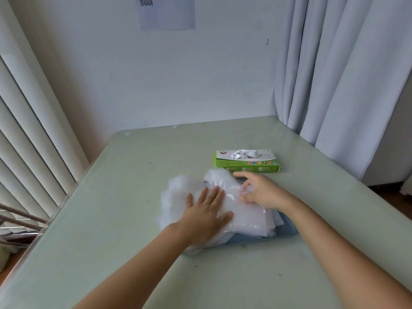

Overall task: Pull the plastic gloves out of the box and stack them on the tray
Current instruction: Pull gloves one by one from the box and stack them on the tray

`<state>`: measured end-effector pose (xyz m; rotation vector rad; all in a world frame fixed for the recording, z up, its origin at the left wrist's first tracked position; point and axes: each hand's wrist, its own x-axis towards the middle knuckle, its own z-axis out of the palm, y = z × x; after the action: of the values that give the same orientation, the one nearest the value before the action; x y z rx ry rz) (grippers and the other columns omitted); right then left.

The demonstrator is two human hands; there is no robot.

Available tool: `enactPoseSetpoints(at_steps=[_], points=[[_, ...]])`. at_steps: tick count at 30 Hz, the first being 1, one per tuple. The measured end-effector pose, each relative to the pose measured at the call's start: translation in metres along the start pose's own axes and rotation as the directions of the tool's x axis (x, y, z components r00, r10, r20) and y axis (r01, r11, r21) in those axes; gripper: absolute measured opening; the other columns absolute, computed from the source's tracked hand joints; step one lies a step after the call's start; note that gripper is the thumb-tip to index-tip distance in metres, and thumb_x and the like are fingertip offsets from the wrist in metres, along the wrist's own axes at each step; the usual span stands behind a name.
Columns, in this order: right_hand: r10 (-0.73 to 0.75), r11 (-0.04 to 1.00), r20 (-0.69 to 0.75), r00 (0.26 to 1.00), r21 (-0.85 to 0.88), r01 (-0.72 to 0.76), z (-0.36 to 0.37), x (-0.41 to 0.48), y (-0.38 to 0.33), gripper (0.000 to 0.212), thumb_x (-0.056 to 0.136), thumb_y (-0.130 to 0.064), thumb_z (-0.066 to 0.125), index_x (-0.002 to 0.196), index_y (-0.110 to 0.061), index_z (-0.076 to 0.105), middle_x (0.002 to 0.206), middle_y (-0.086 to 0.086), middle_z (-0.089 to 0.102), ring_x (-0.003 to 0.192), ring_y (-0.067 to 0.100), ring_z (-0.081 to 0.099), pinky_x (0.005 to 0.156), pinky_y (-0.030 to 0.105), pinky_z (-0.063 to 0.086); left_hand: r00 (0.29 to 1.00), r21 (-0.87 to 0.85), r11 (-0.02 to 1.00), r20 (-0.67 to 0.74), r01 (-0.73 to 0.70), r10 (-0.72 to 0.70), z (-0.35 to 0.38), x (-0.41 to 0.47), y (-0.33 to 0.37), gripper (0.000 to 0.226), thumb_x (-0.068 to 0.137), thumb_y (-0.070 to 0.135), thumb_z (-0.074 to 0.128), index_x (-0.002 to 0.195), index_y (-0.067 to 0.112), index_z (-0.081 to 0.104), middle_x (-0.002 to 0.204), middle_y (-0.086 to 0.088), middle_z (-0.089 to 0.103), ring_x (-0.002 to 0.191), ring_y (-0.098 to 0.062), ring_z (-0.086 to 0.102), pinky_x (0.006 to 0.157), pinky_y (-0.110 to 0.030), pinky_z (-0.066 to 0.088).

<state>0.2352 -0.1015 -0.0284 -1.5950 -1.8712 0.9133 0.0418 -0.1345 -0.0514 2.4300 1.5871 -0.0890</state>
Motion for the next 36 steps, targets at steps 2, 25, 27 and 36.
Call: enactPoseSetpoints(at_steps=[2,25,27,36], points=[[-0.090,0.963,-0.209,0.974,-0.269,0.031,-0.004,-0.005,-0.004,0.059,0.082,-0.010,0.070,0.137,-0.018,0.049,0.124,0.003,0.054,0.110,0.020,0.056,0.095,0.028,0.042,1.000,0.015,1.000,-0.023,0.011,-0.011,0.005,0.000,0.001,0.075,0.095,0.062,0.019,0.153,0.023,-0.008,0.159,0.007,-0.014,0.147,-0.019,-0.015,0.114,-0.057,-0.006],[0.062,0.784,0.213,0.975,-0.615,0.085,0.027,-0.028,0.015,0.105,0.057,-0.090,0.006,0.150,-0.041,-0.009,0.157,-0.002,-0.025,0.144,0.027,-0.023,0.118,0.043,-0.012,0.979,0.121,0.972,-0.041,0.202,-0.198,-0.007,-0.021,-0.042,0.120,0.053,0.095,-0.005,0.152,0.027,-0.012,0.159,0.004,-0.017,0.146,-0.018,-0.016,0.112,-0.055,-0.013],[0.077,0.782,0.214,0.974,-0.619,0.074,0.026,-0.029,0.014,0.092,0.073,-0.084,0.016,0.150,-0.040,-0.010,0.156,-0.001,-0.026,0.144,0.027,-0.024,0.118,0.043,-0.012,0.969,0.072,0.966,-0.012,0.248,-0.248,-0.011,-0.027,-0.051,0.115,0.059,0.092,0.007,0.151,0.027,-0.016,0.158,0.005,-0.020,0.147,-0.024,-0.013,0.116,-0.054,-0.004],[-0.084,0.940,-0.046,0.995,-0.335,0.064,-0.019,0.007,-0.006,0.037,0.085,-0.048,0.060,0.088,-0.013,0.068,0.091,0.002,0.070,0.090,0.021,0.064,0.081,0.033,0.048,0.970,-0.045,0.969,0.016,0.242,-0.241,-0.068,-0.019,-0.061,0.087,0.083,0.070,0.048,0.151,0.023,0.021,0.158,0.001,0.019,0.146,-0.024,0.015,0.117,-0.040,0.017]])
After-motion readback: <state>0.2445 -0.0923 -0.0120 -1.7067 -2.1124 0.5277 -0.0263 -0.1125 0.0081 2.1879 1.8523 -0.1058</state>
